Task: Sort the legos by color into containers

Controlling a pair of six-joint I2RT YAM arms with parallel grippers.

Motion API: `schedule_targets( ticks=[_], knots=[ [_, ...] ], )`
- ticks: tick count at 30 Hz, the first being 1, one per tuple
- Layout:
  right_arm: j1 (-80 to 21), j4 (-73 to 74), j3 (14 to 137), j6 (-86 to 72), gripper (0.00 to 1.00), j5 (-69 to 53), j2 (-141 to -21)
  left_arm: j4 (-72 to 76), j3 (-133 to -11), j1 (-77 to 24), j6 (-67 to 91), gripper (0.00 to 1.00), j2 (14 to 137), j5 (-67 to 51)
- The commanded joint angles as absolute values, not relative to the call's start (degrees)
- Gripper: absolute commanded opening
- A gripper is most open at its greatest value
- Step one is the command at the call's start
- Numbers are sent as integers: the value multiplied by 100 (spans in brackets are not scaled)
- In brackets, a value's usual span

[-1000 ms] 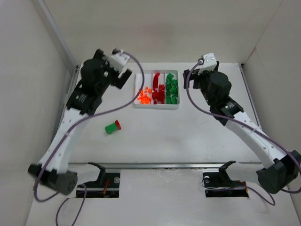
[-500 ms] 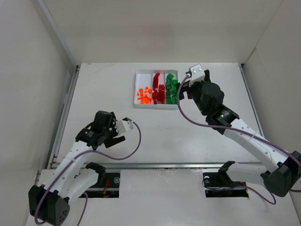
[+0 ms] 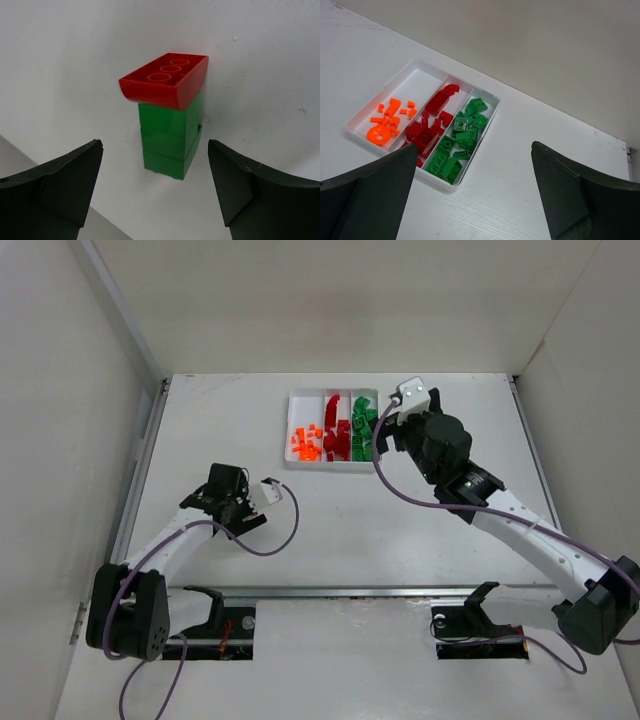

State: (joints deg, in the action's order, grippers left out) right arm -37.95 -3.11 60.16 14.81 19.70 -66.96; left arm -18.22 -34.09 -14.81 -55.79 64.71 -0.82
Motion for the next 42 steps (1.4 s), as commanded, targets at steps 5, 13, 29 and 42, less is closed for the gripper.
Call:
schedule_targets(
  ticks=[5,13,29,42],
  knots=[
    [-3832,-510,6267,1450,100,1767,-7048,-2046,-4007,-1266,-5924,62,7400,-869],
    [-3832,-510,6372,1512,100,1819,-7286,-2487,-4131,-1266,-6118,0,7462,-1363],
    [-3357,-510,7013,1547,100,-3328,-7699,-3145,-6608,-1204,-5195,0,6907,-4815],
    [-3875,-510,7611,1494,94,-4930,-8595,-3551,-7163,-1582,-5036,0,7102,-5739]
  ],
)
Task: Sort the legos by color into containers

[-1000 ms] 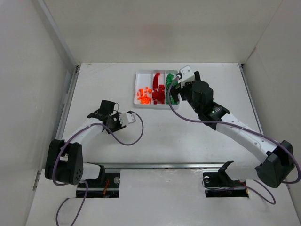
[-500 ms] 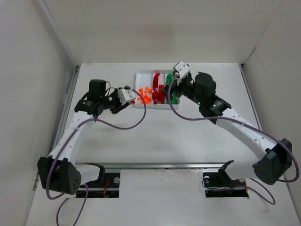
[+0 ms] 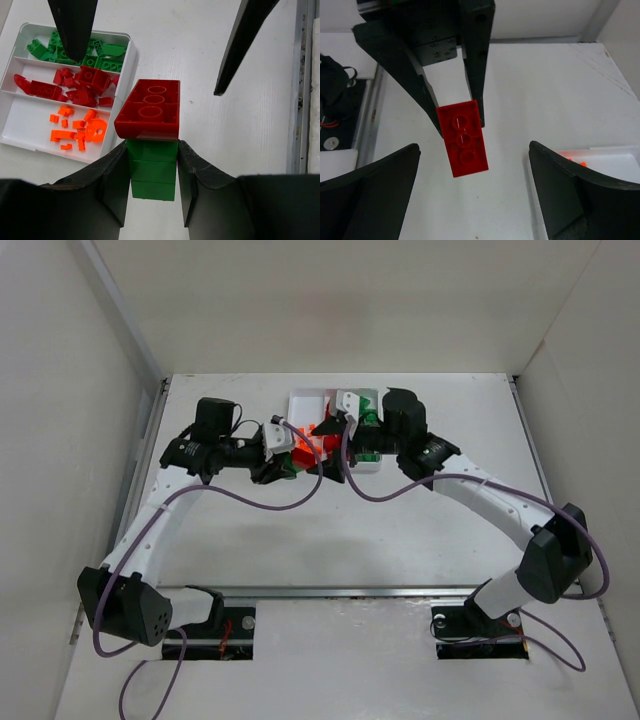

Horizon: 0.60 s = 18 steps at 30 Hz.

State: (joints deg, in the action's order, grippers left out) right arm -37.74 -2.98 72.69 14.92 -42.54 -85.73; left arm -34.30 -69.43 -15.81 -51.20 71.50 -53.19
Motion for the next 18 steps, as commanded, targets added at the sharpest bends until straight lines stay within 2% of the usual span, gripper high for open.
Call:
schedule_targets(
  ticks=[1,8,14,15,16,18],
  knots=[
    [-3876,-510,7664,1494,94,-4983,-8700,-3551,-7215,-1634,-5036,0,7049,-5739],
    [-3928,-510,7726,1441,87,-5326,-8912,-3551,-7216,-1635,-5036,0,6996,-5687],
    [-3929,-510,7787,1283,72,-5388,-9070,-3489,-7216,-1635,-4931,0,6996,-5687],
    [-3929,-510,7787,1231,66,-5388,-9131,-3428,-7216,-1635,-4931,0,6996,-5687],
    [-3929,-510,7848,1230,54,-5388,-9132,-3428,-7216,-1635,-4931,0,6996,-5687],
    [-3929,-510,7849,1169,40,-5388,-9184,-3428,-7216,-1635,-4878,0,6996,-5687]
  ],
)
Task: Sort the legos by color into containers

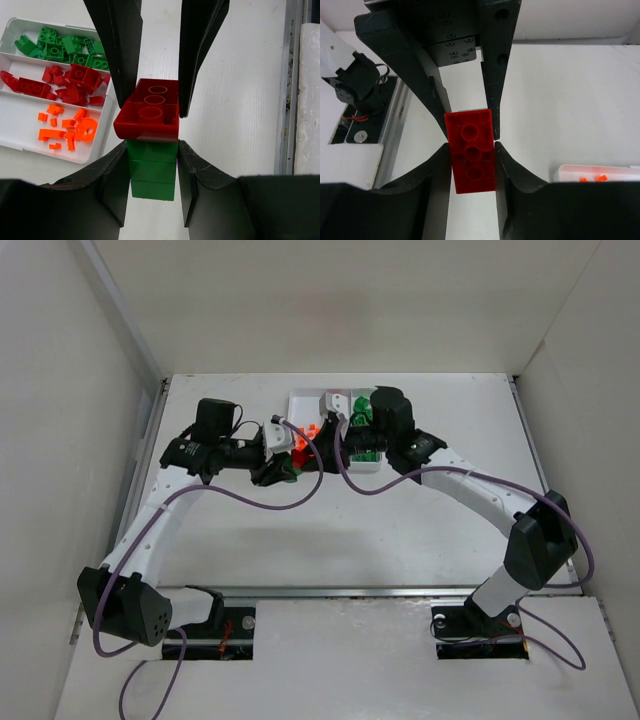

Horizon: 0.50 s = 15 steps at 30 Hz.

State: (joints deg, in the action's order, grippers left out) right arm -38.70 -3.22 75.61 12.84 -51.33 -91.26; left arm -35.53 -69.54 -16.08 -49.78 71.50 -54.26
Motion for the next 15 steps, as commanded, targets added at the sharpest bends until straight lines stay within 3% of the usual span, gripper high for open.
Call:
schedule_targets(
  ticks=[1,2,3,11,15],
  knots=[
    [-3929,-510,7901,1117,33,-5388,-9185,-3428,-7216,-1635,-4878,0,6944,-5687],
    [-3929,-510,7954,1047,8,-5388,-9254,-3428,-7146,-1635,-4826,0,6943,-5687],
    [-3929,-510,7954,985,0,-5335,-9255,-3376,-7146,-1635,-4825,0,6943,-5687],
    [-3569,-588,8007,406,0,-4448,-9324,-2894,-6303,-1635,-4282,0,6697,-4563],
    [-2954,-1684,7868,-1242,0,-4447,-9492,-2128,-5907,-1635,-3394,0,6636,-3562]
  ],
)
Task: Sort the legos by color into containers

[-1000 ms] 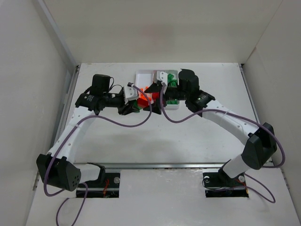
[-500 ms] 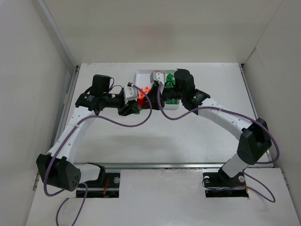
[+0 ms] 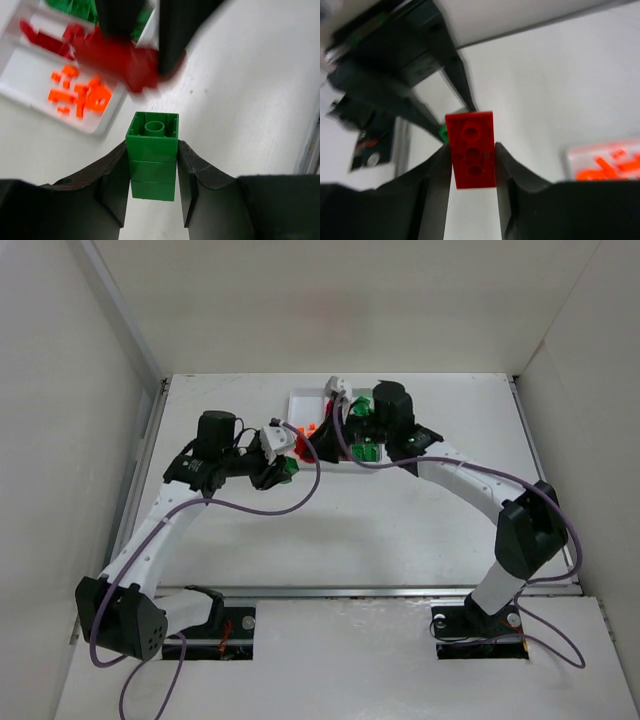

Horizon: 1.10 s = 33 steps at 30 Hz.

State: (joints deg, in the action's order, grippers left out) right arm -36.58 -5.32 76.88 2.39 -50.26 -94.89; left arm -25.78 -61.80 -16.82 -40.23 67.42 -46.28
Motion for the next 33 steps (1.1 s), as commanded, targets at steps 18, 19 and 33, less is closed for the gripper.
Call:
schedule_targets(
  ticks=[18,19,33],
  knots=[
    [-2620,-1301,9456,-2496,0,228,-11987,-1529,-5774,-1582,-2813,0,6812,-2566],
    [-2619,-1240,9518,-2496,2,229,-12093,-1529,-5774,-1582,-2812,0,6812,-2566],
    [-2391,-861,10055,-2496,100,-183,-12648,-1477,-5880,-1529,-2961,0,7075,-2654]
  ],
)
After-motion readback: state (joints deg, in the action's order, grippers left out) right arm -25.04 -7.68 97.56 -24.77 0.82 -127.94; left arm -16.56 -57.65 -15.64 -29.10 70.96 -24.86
